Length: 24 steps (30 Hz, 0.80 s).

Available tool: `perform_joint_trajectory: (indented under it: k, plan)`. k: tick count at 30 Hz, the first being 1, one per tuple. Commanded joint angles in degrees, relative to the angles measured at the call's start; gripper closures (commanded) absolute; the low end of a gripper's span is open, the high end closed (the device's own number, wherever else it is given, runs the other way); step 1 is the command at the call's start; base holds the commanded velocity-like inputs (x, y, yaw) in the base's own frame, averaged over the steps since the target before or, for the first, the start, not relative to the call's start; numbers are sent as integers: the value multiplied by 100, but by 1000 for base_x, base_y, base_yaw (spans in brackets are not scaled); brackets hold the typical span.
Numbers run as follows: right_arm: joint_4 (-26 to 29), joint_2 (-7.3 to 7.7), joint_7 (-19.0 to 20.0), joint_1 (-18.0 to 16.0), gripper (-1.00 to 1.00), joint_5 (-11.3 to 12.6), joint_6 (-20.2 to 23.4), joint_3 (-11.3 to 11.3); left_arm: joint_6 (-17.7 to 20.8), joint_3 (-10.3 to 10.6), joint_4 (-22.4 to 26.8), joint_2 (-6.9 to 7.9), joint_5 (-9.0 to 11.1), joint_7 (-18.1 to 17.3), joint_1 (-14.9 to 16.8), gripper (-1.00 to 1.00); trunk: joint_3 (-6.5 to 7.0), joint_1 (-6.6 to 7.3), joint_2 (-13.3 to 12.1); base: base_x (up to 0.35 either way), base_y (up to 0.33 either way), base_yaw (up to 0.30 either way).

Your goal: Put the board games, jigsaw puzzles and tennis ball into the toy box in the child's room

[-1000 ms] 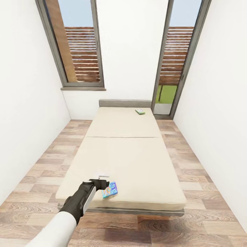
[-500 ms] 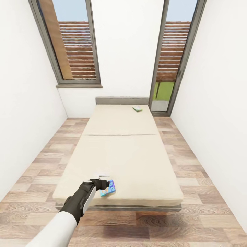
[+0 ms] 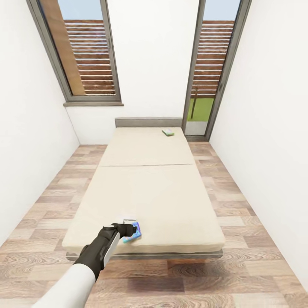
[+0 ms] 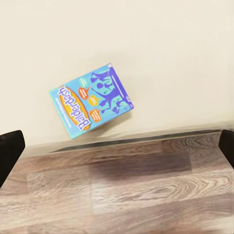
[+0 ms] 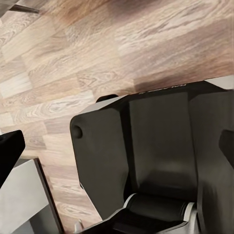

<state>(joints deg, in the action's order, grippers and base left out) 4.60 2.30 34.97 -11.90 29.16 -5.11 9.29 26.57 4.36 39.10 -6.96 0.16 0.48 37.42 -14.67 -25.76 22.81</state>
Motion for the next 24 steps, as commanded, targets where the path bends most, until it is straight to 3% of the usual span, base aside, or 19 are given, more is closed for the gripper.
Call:
perform_joint_trajectory:
  k: [1, 24]
  plan:
    - [-7, 1, 14, -5, -100, 37, -29, 48, 32, 7, 10, 1, 4, 5, 2, -100, -20, -3, 11, 0, 0, -79]
    - [-4, -18, 18, -5, -100, 33, -26, 55, 124, -23, 23, -24, 17, 28, 2, -100, -237, -3, 11, 0, 0, -79]
